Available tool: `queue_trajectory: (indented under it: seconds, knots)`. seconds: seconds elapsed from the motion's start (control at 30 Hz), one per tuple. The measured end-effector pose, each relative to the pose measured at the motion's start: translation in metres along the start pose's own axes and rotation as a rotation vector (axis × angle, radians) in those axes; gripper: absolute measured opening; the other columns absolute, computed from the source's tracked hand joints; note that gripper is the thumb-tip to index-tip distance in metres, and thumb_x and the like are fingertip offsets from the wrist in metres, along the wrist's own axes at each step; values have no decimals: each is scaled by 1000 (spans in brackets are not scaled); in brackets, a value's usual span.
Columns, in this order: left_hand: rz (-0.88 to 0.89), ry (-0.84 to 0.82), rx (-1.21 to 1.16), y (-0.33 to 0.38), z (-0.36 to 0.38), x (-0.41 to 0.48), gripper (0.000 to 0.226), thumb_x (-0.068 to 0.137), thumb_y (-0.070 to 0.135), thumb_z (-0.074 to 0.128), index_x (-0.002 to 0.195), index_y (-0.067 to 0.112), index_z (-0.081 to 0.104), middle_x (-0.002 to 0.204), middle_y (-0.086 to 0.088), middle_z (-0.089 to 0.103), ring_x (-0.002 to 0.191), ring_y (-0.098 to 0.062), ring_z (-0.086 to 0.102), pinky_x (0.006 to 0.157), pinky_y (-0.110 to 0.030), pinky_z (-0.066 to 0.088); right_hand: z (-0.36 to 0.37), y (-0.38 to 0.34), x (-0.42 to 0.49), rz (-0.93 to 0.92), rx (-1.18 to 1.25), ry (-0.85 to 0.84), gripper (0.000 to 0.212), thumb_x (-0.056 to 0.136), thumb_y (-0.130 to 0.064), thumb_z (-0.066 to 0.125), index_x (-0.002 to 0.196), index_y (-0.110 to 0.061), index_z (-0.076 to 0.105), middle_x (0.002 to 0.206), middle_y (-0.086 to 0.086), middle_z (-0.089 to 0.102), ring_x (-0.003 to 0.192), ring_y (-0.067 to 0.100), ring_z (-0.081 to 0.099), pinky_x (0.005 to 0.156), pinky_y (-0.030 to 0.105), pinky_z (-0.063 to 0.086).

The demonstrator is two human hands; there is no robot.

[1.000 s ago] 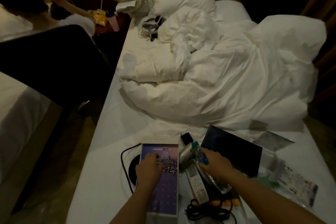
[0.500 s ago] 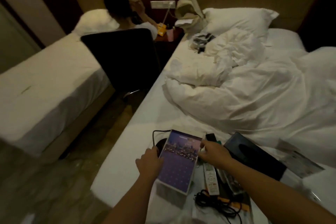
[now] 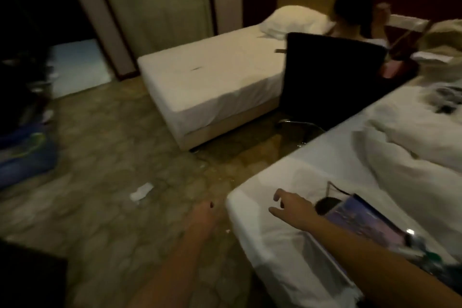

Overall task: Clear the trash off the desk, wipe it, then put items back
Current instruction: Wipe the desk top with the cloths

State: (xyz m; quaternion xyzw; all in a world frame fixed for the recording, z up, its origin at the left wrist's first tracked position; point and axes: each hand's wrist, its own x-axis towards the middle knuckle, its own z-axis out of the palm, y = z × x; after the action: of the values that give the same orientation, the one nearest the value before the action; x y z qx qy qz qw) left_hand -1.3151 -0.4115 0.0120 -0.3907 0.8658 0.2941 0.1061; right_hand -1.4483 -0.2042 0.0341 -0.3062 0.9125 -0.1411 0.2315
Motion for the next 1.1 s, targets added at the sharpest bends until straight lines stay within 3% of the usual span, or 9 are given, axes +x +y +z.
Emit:
queue_trajectory:
  seconds: [0.1,0.2,0.27,0.43,0.5,0.57,0.8,0.93,1.1]
  knots:
    - [-118,31,-23,-87,-46,-8,28,92,22,54,118,11,60,118,-10,61,105,-22,58,86,-28,45,30,-89,26,-115,-17,-63,40,93,-48,50,122,-22,48,115,0,58,100,20,57,80,27,42]
    - [-235,98,-55,-166,-91,-17,29,90,24,56,116,13,61,117,-8,62,107,-24,59,90,-31,48,58,-176,52,-228,-56,-142,40,94,-44,50,125,-19,51,104,0,57,93,18,56,76,25,41]
    - [-300,149,-65,-212,-114,-23,26,91,26,54,114,14,61,116,-4,62,106,-22,58,89,-29,47,78,-227,67,-311,-109,-195,39,94,-44,50,123,-18,53,109,3,61,99,20,59,81,28,45]
    - [-463,240,-78,-299,-156,-30,32,95,32,48,124,19,54,124,-2,56,113,-18,53,80,-24,34,120,-332,108,-496,-224,-323,26,92,-45,52,104,-23,59,101,-3,56,100,18,58,72,23,35]
    - [-533,274,-109,-330,-170,-27,34,94,34,48,126,22,52,126,-1,55,115,-18,52,87,-27,35,133,-375,129,-574,-227,-362,26,91,-46,54,104,-24,59,102,-3,59,96,16,57,72,23,36]
    - [-628,291,-157,-364,-180,-24,30,92,38,48,120,26,53,124,-1,55,113,-20,54,98,-34,37,147,-420,146,-644,-241,-402,35,90,-46,54,114,-21,58,86,-8,54,88,13,55,71,25,39]
    - [-926,420,-328,-439,-214,-2,29,90,38,52,117,27,50,120,0,52,110,-20,54,99,-42,39,197,-556,230,-913,-302,-539,31,85,-50,59,105,-27,53,78,-8,61,76,8,59,71,27,47]
    - [-1050,517,-424,-468,-241,4,29,88,41,57,113,27,50,115,3,52,104,-16,55,95,-41,44,215,-638,261,-1037,-352,-615,24,87,-43,59,103,-28,50,72,-9,54,65,2,50,55,18,35]
    - [-1146,656,-524,-512,-252,-3,28,88,40,60,111,28,50,109,5,55,92,-10,57,82,-31,50,256,-719,272,-1150,-405,-684,27,86,-46,60,101,-32,43,85,-10,52,77,8,54,63,23,41]
